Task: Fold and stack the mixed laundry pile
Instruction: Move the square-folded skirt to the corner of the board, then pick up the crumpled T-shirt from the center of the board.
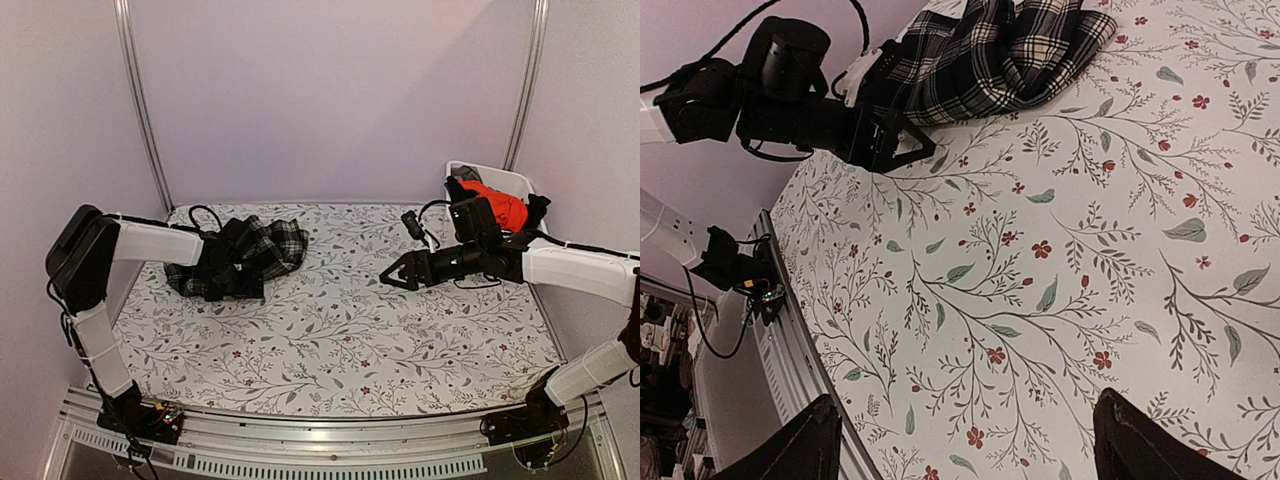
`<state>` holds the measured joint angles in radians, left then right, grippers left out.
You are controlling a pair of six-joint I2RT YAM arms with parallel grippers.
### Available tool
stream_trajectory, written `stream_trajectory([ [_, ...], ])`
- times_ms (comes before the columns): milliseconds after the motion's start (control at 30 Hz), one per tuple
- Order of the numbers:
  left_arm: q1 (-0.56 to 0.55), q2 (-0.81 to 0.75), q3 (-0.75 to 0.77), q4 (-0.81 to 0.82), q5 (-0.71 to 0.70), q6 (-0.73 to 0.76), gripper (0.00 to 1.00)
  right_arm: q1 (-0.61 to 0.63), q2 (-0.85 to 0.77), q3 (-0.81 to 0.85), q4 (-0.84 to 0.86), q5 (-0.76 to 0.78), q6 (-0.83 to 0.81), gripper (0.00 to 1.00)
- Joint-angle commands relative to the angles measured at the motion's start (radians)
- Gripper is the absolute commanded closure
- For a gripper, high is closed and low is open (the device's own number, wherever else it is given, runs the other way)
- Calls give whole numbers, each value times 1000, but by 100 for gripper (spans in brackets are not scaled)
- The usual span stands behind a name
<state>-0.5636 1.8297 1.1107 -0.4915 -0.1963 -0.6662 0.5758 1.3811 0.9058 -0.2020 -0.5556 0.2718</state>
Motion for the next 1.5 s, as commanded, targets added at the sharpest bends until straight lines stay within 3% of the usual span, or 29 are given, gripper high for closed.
stream_trajectory([
  [0,86,29,-33,44,-29,63,0,-19,13,-2,20,-14,-9,14],
  [333,257,183,167,117,20,249,0,-42,33,0,27,-30,-17,14],
  [567,277,337,384,102,57,290,0,-67,39,0,24,-33,-28,13],
  [800,297,423,521,61,-4,376,0,-117,20,41,-19,-37,-48,13],
  [1000,257,184,370,164,12,398,0,-174,-19,138,-102,-14,-97,11],
  [1167,150,-95,218,243,-108,417,0,-281,-41,265,-174,9,-131,8],
  [1467,103,-412,2,385,-130,357,0,-457,21,438,-254,329,-160,1],
])
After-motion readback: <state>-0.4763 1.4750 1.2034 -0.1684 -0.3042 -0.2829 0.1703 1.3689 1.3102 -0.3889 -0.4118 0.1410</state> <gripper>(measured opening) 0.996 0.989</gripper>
